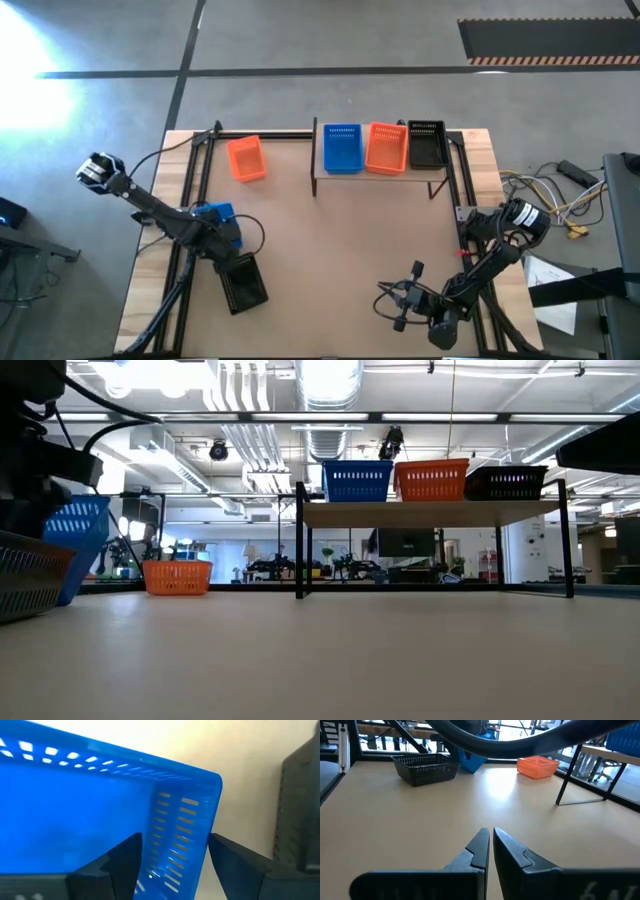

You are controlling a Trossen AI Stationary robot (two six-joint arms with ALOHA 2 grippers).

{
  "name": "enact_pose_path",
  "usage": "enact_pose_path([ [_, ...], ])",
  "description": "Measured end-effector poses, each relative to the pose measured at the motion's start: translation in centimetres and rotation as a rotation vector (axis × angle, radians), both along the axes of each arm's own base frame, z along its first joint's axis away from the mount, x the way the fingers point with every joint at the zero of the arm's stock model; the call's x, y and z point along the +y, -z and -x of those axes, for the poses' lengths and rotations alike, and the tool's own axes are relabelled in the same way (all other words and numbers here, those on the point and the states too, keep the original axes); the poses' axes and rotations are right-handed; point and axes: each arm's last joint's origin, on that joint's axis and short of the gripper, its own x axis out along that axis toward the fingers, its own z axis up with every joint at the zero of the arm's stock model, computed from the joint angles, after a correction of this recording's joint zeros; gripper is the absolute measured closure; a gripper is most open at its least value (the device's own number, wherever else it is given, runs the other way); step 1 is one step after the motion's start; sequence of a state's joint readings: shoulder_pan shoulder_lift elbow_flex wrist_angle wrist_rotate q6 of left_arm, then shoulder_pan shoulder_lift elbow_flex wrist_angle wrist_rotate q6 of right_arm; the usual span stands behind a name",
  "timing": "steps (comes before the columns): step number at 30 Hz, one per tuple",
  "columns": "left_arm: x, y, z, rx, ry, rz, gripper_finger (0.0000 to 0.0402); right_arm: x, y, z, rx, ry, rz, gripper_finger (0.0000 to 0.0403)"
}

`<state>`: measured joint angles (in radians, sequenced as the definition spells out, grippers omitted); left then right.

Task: Stack baskets on shelf by color
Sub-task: Move the blue bin to the center of the table

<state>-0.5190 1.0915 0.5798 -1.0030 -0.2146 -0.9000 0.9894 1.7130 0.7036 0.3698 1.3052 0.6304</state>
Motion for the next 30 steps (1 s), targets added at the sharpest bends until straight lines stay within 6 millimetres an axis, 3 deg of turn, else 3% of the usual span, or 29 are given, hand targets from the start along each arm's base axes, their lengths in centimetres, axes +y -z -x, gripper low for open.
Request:
enact_pose_path([
  [12, -0.3, -1.2, -0.5, -0.021, 0.051, 0.005, 0.0188, 0.0, 0.0, 0.0, -0.002, 0.002, 0.002, 0.0385],
  [21, 0.5, -0.4, 0.4, 0.065, 0.049, -0.127, 0.0193, 0.0, 0.0, 0.0, -0.002, 0.003, -0.001, 0.0385],
  [25, 0.5, 0.5, 0.4, 0.090, 0.068, -0.164, 0.0228, 0.0, 0.0, 0.0, -0.002, 0.002, 0.001, 0.0385],
  [30, 0.3, 1.0, -0.1, 0.111, 0.149, -0.206, 0.0308, 0.3, -0.2, 0.0, -0.002, -0.006, -0.004, 0.0385],
])
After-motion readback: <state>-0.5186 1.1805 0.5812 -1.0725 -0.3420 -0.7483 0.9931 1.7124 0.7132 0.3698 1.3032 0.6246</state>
